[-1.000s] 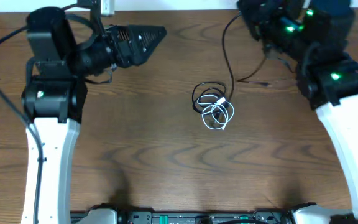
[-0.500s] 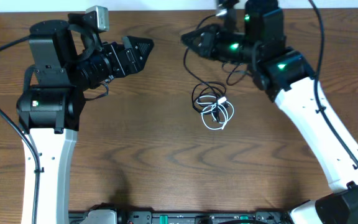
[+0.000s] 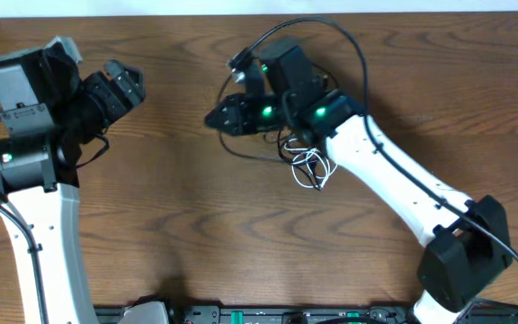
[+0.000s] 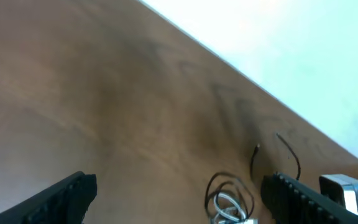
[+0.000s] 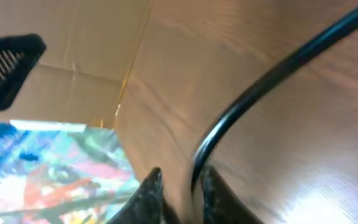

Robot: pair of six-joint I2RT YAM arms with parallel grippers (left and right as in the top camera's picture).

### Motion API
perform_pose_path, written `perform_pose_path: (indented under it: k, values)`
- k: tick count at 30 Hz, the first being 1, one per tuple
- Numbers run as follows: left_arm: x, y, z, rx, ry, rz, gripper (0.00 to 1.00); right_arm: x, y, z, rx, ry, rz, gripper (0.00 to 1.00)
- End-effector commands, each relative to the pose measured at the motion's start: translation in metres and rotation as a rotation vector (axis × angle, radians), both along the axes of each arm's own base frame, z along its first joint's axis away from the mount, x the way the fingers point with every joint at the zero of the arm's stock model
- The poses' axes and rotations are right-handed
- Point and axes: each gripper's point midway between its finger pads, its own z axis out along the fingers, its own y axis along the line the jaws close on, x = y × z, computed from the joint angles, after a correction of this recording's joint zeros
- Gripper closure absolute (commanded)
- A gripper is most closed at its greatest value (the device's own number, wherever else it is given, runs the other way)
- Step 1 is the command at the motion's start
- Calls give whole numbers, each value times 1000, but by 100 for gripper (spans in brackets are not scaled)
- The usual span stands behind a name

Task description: Untangle cables

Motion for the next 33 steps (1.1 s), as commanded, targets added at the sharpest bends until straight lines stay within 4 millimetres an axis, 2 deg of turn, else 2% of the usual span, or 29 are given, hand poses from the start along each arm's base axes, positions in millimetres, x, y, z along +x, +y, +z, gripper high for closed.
perform_pose_path:
  k: [1, 2, 7, 12, 15, 17, 19, 20, 22, 23, 24, 26, 31, 33]
  values:
    - [-9, 0, -6, -13, 52, 10, 10, -8, 15, 8, 26, -45, 33, 41]
    - [-17, -3, -14, -23, 99, 6, 9, -6, 14, 10, 36, -40, 22, 29]
    - [-33, -7, -35, -3, 205, -44, 9, 19, -9, 14, 51, -27, -35, 19]
    - [-40, -8, -71, 73, 340, -186, 10, 45, -53, 12, 75, 97, -98, 1]
    - [-43, 6, -110, 94, 519, -159, 9, 58, -94, -6, 24, 212, -180, 1]
    - [-38, 8, -133, 66, 600, -158, 10, 63, -119, -17, -8, 285, -238, 1]
    - [-26, 10, -168, 30, 689, -154, 10, 69, -155, -30, -46, 355, -305, 1]
    - [-19, 11, -185, 22, 720, -161, 11, 70, -171, -35, -69, 351, -311, 1]
    - [-14, 9, -205, 13, 762, -175, 12, 69, -187, -40, -95, 336, -303, 1]
    - [-13, 3, -223, 15, 804, -213, 14, 66, -198, -45, -120, 319, -287, 1]
    - [-13, -2, -232, 18, 827, -240, 20, 65, -203, -47, -132, 317, -283, 1]
    - [-12, -6, -247, 36, 863, -264, 23, 61, -207, -49, -141, 338, -285, 1]
    - [-2, 0, -282, 183, 908, -268, 24, 56, -211, -52, -161, 316, -251, 1]
    - [2, 2, -290, 206, 911, -268, 24, 54, -212, -53, -168, 311, -241, 1]
